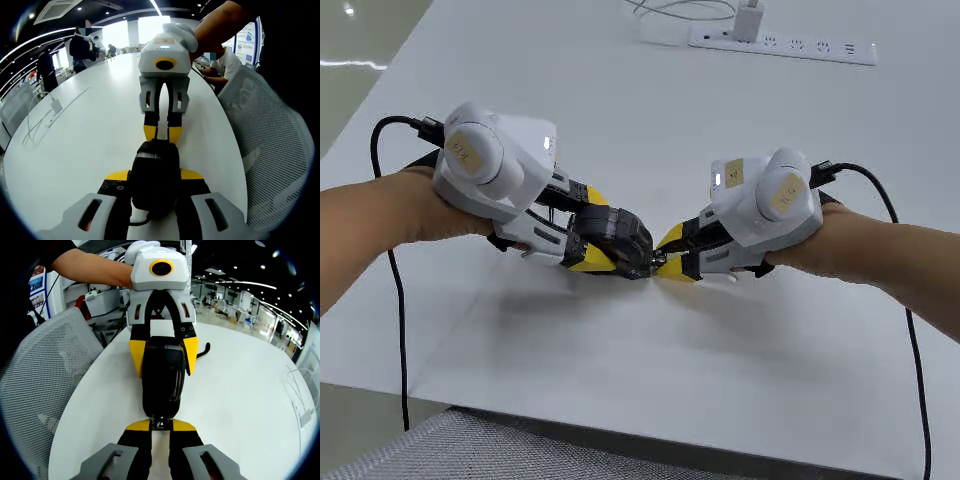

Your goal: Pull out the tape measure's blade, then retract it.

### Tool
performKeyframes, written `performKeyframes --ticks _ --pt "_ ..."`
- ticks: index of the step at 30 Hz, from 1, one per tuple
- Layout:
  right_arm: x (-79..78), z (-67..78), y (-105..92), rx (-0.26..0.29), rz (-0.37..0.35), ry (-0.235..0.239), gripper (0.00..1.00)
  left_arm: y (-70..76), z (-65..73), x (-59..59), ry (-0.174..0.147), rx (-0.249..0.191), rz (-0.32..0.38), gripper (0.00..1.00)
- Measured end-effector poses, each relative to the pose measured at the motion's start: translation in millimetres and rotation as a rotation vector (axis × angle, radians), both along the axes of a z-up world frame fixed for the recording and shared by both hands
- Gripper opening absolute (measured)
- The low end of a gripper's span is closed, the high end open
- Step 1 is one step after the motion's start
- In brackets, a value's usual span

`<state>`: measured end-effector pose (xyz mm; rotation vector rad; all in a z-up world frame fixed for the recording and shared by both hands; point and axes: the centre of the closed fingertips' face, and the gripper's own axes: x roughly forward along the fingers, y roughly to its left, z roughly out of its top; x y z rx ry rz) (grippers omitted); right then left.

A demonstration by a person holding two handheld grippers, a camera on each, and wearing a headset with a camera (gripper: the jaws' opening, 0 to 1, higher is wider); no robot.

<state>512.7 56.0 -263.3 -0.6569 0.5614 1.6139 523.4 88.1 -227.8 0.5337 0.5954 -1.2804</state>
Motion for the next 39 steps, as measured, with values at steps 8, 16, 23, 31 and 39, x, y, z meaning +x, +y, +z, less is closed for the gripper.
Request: performKeyframes --ticks 8,16,23,31,39 --pt "0.0 0.3 -1.1 0.004 0.000 0.004 0.07 0.0 -0.1 -0.4 0.001 0.001 -0.003 0.28" --pt "0.0 0.4 -1.8 0.004 0.002 0.003 0.07 -0.3 0.1 -0.4 0.001 0.001 -0.005 0.27" --pt "1.7 -0.4 -7.1 0.001 0.004 0.001 0.07 -0.6 0.0 0.1 0.004 0.002 -0.005 0.27" --pt "3.5 -0.8 -14.9 -0.004 -0.002 0.001 0.07 -1.0 -0.2 1.1 0.007 0.001 -0.007 0.27" --pt "4.1 0.0 -22.8 -0.008 -0.009 0.001 0.07 -1.5 -0.3 1.3 0.008 0.001 -0.007 0.27"
